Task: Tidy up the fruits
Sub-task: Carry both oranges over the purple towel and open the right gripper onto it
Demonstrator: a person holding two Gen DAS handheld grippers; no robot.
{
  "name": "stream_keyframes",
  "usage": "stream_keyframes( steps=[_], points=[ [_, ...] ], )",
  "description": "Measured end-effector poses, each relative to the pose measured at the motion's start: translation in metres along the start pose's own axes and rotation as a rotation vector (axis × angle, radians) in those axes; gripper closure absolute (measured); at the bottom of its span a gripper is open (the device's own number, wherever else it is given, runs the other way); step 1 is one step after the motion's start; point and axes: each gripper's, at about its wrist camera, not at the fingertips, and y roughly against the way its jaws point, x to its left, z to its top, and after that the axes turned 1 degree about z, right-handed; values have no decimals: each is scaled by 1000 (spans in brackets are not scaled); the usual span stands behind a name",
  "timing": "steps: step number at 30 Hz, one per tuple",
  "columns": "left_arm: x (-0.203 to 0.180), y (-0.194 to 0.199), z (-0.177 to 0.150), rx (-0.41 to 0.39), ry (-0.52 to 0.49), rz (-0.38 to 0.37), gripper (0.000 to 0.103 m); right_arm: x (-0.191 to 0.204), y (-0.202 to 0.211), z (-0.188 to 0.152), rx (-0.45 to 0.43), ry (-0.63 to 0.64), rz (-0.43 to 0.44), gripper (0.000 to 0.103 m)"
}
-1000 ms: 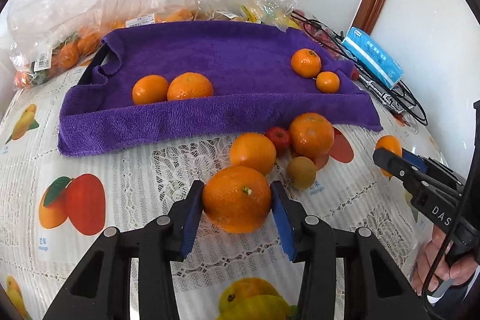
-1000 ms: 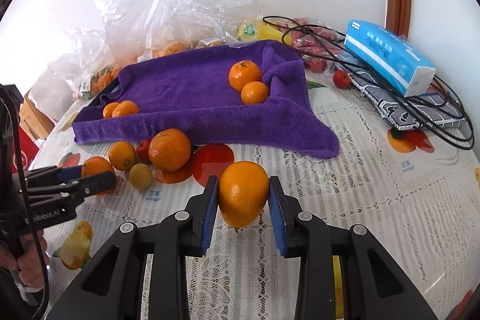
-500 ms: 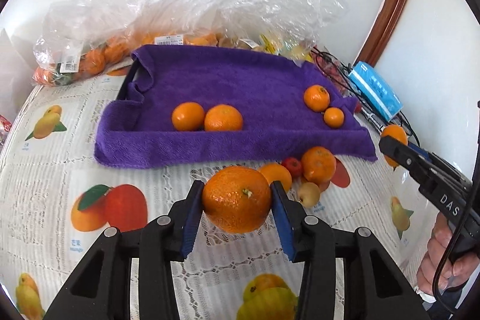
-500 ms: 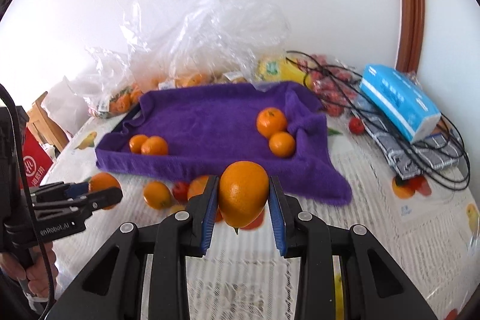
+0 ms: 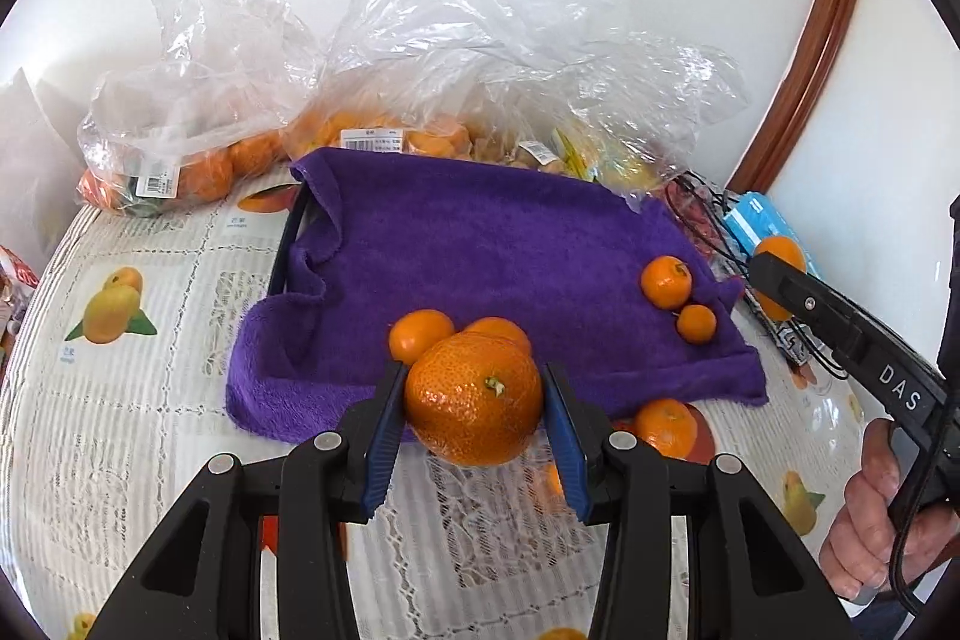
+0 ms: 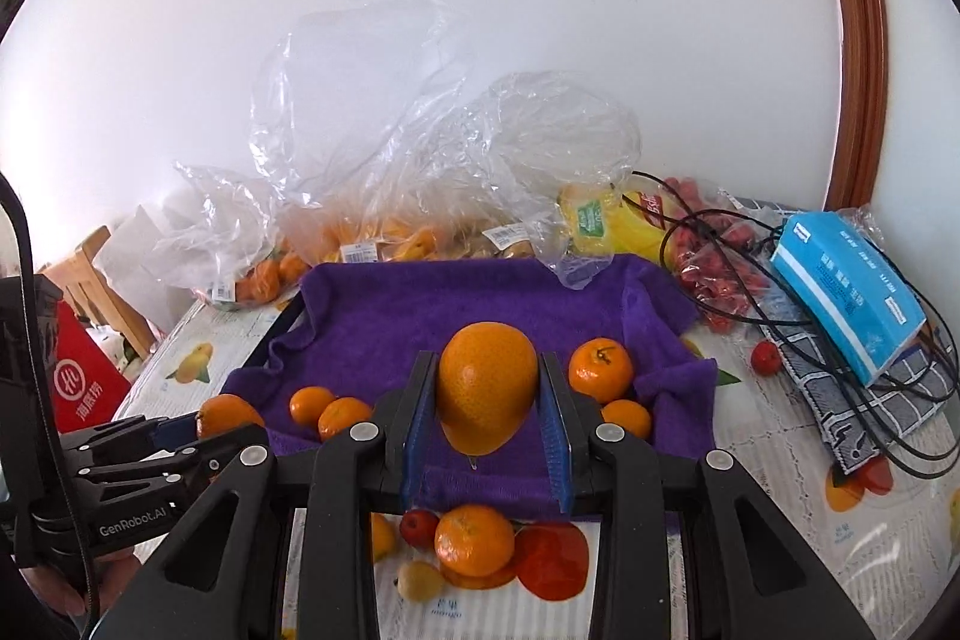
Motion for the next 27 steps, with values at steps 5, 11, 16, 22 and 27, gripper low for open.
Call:
stream_keyframes(
  steps=[5, 11, 16, 22, 27],
  points=[
    [14, -7, -5, -1, 34, -13, 61, -9, -19, -13, 17, 4, 14, 70],
    [23, -9, -6, -21, 59, -31, 61, -12, -34, -23, 71, -12, 15, 70],
    [24, -7, -6, -27, 62, -52, 61, -11, -41, -25, 80, 12, -7, 70],
    [22, -14, -9, -5, 56, -43, 61, -13, -44, -26, 93, 3, -18, 70],
    [22, -13, -9, -12, 51, -42, 61, -16, -43, -26, 88, 1, -28, 70]
  ],
)
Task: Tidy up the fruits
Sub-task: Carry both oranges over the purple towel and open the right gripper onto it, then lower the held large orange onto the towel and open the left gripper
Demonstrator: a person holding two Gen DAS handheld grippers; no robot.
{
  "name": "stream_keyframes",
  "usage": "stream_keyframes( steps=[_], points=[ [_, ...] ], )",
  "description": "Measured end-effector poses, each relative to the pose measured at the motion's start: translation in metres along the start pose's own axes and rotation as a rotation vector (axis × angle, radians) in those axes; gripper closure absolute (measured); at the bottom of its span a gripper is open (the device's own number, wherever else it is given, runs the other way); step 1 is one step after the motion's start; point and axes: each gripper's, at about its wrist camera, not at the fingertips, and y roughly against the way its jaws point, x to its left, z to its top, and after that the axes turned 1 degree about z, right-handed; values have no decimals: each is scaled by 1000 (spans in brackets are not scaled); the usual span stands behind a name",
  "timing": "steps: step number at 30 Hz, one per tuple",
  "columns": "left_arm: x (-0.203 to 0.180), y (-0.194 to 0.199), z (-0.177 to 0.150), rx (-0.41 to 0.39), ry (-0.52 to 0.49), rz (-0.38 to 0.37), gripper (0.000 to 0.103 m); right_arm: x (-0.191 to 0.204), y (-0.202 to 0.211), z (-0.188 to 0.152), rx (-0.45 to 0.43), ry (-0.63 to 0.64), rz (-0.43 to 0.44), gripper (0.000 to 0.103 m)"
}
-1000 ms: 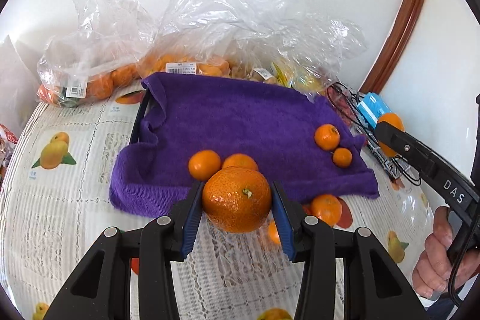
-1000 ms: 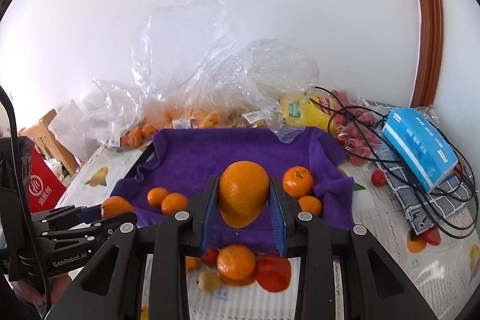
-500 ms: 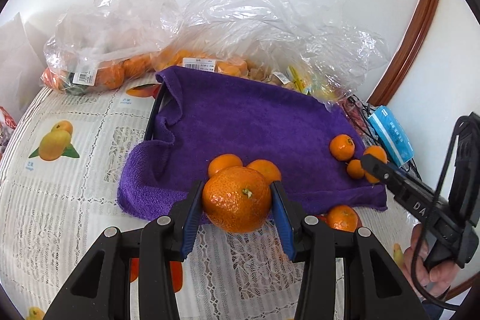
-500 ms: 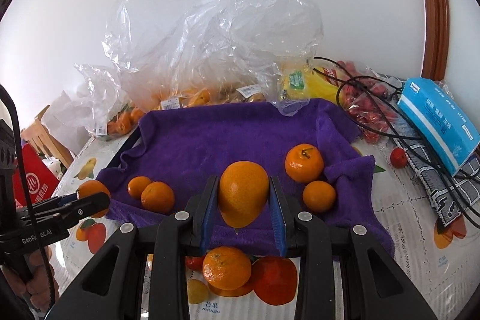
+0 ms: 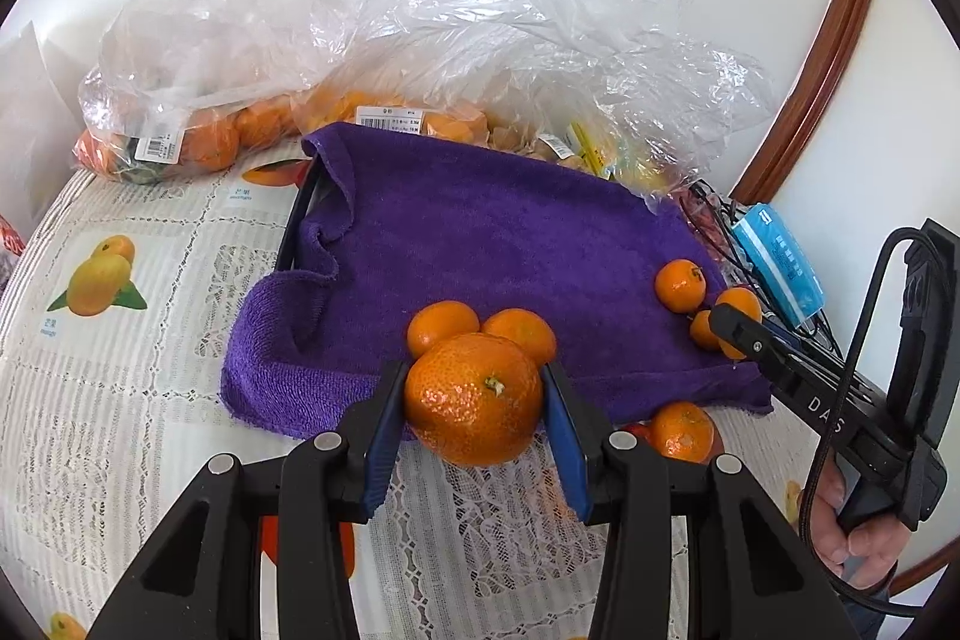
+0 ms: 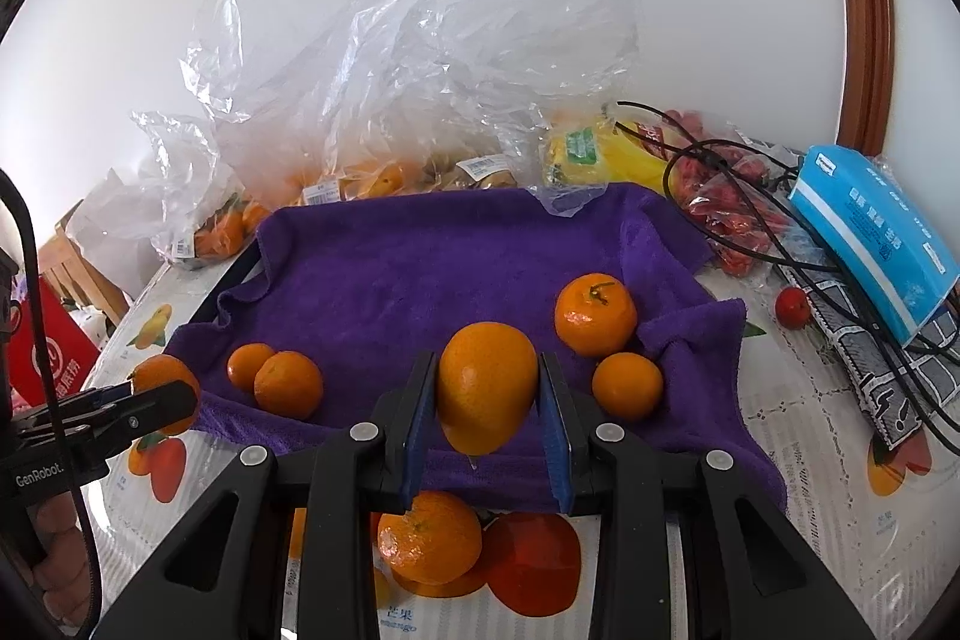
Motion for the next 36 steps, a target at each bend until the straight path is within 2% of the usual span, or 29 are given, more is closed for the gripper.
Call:
stream_keyframes(
  steps=[9, 22, 27, 36],
  points=[
    [0, -4, -1, 18, 2, -6, 61, -6, -10, -6, 46, -17, -24, 70],
    [3, -4, 1, 21, 12, -1, 61, 0, -16, -10, 63, 5, -31, 70],
    [5, -4, 1, 24, 19, -1, 61, 2, -17, -11, 70, 11, -36, 77],
    [7, -5, 1, 31, 27, -5, 61, 3, -21, -11, 94, 21, -47, 77]
  ],
)
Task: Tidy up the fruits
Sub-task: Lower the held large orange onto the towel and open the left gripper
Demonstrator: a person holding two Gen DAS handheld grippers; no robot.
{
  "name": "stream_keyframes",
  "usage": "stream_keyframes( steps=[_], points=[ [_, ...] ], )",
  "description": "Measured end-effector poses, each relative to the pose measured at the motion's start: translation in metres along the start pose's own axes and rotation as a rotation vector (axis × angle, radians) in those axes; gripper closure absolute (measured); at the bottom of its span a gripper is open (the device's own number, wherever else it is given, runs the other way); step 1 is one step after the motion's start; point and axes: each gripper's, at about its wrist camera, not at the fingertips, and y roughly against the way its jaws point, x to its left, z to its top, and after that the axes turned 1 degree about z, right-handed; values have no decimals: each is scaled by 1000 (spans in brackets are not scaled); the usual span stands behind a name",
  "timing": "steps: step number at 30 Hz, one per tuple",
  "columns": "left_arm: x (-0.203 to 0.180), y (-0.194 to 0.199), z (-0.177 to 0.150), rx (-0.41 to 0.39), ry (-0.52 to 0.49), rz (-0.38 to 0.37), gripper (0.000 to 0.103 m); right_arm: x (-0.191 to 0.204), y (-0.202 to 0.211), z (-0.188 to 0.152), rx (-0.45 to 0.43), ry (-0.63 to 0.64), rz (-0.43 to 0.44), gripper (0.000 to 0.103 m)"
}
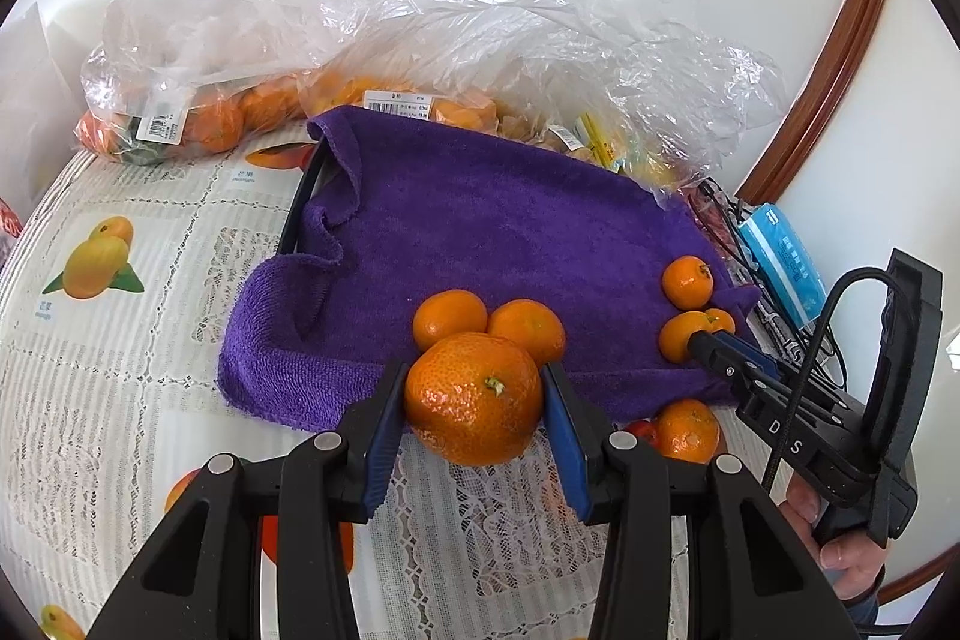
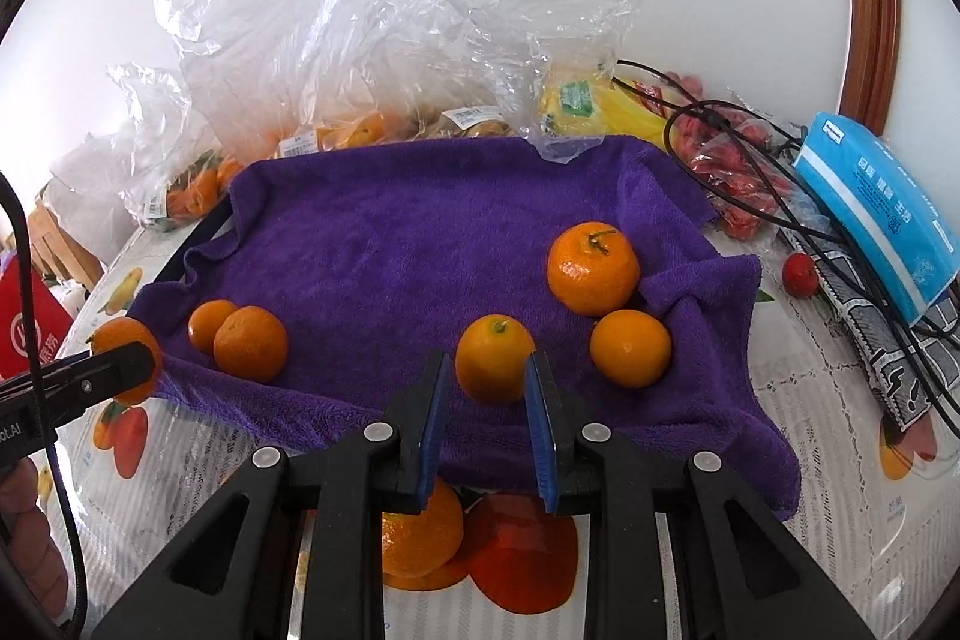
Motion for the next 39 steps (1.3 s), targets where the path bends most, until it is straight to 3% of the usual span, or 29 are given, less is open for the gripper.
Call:
stream_keyframes(
  steps=[7, 13, 15, 19, 22, 29, 36, 39],
  points=[
    [-12, -4, 3, 9, -29, -31, 61, -6, 15, 6, -35, -11, -10, 77],
    [-31, -17, 14, 47, -38, -48, 61, -17, 35, 11, -84, -9, -68, 76],
    [-35, -20, 19, 44, -33, -52, 61, -22, 43, 12, -106, -2, -98, 71],
    [-51, -32, 29, 49, -52, -80, 61, -35, 47, 15, -100, -29, -135, 70],
    [-65, -49, 28, 65, -88, -42, 61, -44, 45, 15, -78, -48, -132, 70],
    [-80, -63, 27, 62, -113, -35, 61, -53, 47, 15, -56, -107, -100, 70],
    [-81, -61, 26, 52, -132, 4, 61, -48, 43, 12, -56, -94, -91, 70],
    [-74, -55, 27, 52, -114, -6, 61, -45, 44, 12, -51, -98, -47, 70]
  ],
)
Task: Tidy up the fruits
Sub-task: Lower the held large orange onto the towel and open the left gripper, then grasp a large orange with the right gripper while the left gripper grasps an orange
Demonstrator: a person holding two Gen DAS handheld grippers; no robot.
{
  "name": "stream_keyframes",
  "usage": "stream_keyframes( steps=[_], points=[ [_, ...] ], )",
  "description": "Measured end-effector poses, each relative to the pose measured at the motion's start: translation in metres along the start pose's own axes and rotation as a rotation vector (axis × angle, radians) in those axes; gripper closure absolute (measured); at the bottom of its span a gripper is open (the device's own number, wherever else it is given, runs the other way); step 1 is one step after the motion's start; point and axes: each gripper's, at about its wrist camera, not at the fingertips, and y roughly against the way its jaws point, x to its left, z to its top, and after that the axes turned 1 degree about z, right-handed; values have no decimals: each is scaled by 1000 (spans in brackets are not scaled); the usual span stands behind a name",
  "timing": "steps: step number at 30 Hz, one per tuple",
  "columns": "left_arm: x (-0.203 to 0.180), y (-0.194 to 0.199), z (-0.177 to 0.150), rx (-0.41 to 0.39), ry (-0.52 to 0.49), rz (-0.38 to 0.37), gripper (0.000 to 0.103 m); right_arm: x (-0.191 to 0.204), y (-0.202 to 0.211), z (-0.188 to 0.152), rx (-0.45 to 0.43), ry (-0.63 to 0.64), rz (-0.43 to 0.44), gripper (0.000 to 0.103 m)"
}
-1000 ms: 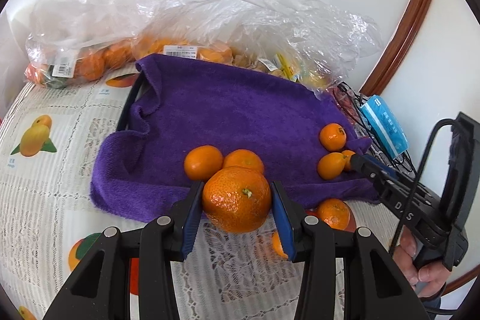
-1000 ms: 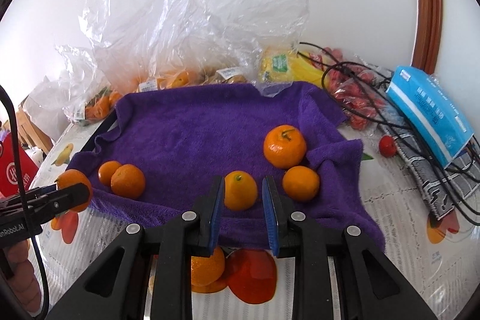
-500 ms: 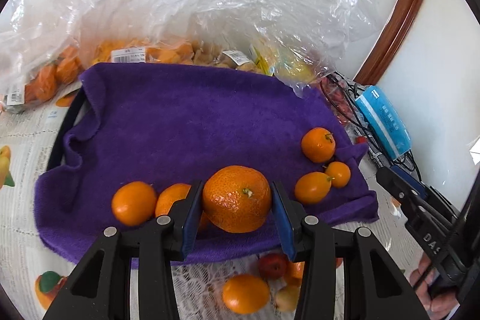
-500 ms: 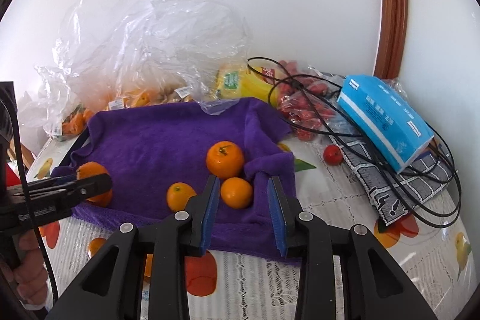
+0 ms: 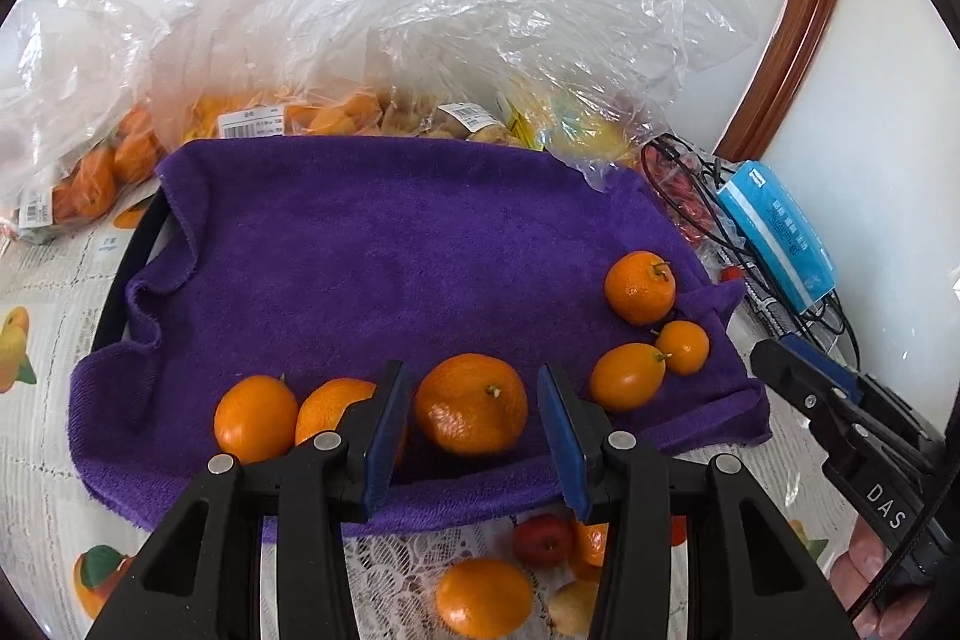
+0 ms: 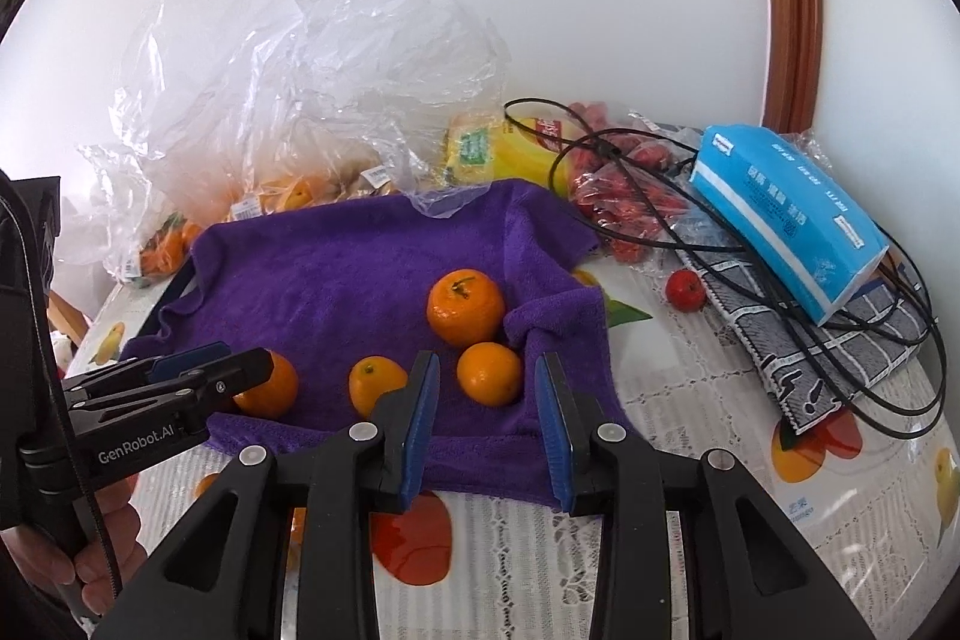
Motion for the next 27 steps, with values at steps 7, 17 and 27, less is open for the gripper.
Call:
stream_keyframes(
  steps=[7, 17, 27],
  points=[
    [20, 32, -12, -47, 30, 46, 44, 23, -4, -8, 42, 52, 87, 69],
    [61, 47, -39, -78, 109, 41, 38, 44, -17, -37, 124, 111, 155, 66],
    [68, 49, -42, -65, 142, 1, 37, 64, -36, -54, 162, 178, 181, 57]
  ],
)
